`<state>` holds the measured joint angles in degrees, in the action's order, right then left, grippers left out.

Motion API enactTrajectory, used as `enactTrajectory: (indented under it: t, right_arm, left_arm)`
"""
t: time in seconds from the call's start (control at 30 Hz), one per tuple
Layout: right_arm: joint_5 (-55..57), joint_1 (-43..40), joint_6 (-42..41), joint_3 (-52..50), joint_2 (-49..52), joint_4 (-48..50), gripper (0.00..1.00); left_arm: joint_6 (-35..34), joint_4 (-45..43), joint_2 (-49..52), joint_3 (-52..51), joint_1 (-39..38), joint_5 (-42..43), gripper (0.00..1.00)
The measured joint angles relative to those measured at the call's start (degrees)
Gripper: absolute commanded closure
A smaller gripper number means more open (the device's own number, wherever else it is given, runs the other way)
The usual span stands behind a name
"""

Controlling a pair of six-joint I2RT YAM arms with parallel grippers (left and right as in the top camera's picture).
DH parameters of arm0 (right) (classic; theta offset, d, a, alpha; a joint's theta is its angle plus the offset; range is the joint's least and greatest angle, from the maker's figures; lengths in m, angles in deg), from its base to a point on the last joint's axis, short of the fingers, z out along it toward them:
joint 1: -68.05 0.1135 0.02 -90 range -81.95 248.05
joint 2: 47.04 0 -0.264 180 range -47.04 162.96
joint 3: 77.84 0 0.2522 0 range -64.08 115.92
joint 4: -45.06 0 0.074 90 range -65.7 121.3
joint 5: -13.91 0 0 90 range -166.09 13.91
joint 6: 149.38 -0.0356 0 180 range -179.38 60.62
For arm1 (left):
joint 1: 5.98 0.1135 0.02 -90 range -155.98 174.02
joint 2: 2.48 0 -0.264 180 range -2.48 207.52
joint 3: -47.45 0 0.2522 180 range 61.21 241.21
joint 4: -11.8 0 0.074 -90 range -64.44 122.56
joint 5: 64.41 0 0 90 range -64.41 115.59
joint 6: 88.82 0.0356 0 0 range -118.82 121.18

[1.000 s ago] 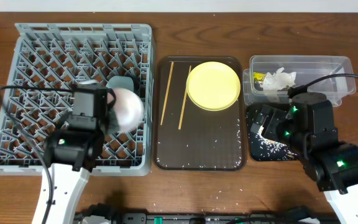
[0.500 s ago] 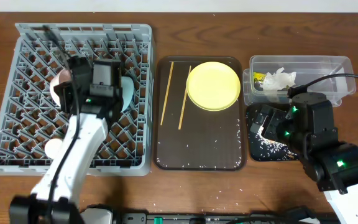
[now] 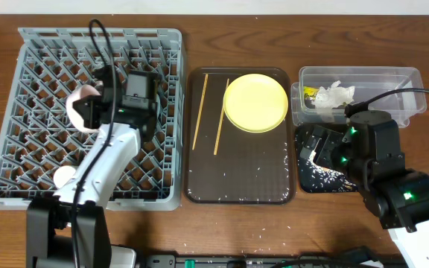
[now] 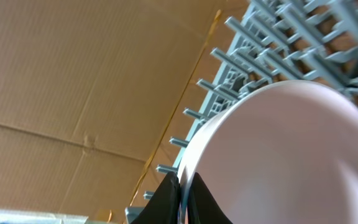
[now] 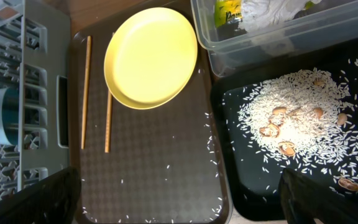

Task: Sort waste into correct bins and load items into the dishwasher
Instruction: 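Place the pink bowl in the dish rack with the left gripper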

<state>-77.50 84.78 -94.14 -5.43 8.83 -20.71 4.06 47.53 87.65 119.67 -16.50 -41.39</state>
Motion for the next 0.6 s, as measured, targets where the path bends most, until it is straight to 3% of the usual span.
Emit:
enactTrajectory:
  t: [0.13, 0.2, 0.23, 0.3, 0.6]
  right_arm:
    - [0.00, 0.00, -0.02, 0.00, 0.00, -0.07, 0.01]
    - [0.00, 0.00, -0.02, 0.00, 0.00, -0.17, 0.01]
    - [0.00, 0.00, -0.02, 0.00, 0.00, -0.35, 0.01]
    - [0.02, 0.00, 0.00, 0.00, 0.00, -0.48, 0.01]
    - [0.00, 0.00, 0.00, 0.00, 0.00, -0.50, 0.01]
  left_arm:
    - [0.20, 0.74, 0.22, 0.00, -2.78, 0.11, 0.89]
    - [0.26, 1.27, 0.22, 0.00, -2.78, 0.11, 0.74]
    - [0.31, 1.97, 0.22, 0.00, -3.02, 0.26, 0.61]
    - [0.31, 2.69, 0.26, 0.02, -3.89, 0.59, 0.53]
    - [-1.55, 5.73, 0.17, 0.04, -10.84, 1.64, 0.38]
